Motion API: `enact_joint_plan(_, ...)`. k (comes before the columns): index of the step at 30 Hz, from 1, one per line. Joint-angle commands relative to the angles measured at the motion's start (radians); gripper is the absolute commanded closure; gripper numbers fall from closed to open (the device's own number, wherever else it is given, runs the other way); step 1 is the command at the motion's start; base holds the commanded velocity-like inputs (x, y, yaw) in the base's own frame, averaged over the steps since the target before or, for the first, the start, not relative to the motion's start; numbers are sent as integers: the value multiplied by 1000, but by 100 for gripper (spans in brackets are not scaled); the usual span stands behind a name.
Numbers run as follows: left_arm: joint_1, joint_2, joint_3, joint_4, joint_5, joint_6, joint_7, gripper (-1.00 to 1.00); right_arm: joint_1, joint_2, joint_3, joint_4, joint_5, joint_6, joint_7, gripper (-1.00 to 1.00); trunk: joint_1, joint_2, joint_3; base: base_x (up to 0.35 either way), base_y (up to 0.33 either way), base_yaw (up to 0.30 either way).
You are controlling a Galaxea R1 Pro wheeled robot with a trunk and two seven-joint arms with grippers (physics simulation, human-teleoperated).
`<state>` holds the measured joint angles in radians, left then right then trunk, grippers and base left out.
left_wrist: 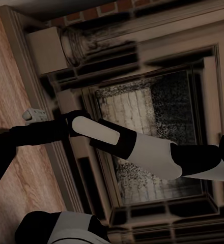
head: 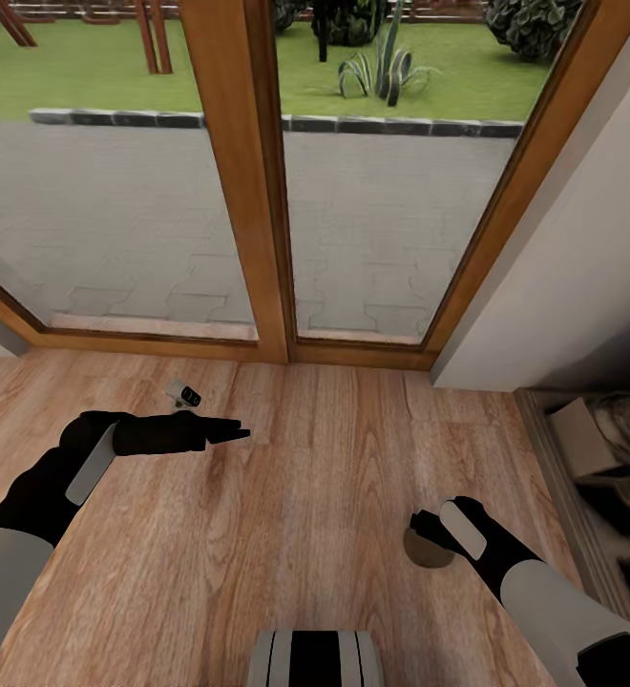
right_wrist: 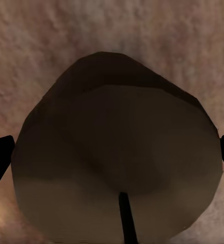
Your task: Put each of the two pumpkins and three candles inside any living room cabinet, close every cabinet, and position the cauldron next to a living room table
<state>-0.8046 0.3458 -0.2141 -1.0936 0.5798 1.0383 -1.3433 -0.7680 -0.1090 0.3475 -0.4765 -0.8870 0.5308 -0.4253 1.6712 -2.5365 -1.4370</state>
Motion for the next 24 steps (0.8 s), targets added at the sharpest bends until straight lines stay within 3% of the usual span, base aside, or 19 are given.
enact_joint_plan(1,-1,1,-2,1,3,9,-2,-100,0,-1,8,-2,-10,2,-9,-100,0,0,-1,0,0,0)
enact_joint_plan(24,-1,1,-2,1,2,9,-2,-100,0,-1,8,-2,-10,3,-9,-100,0,0,-1,0,0,0)
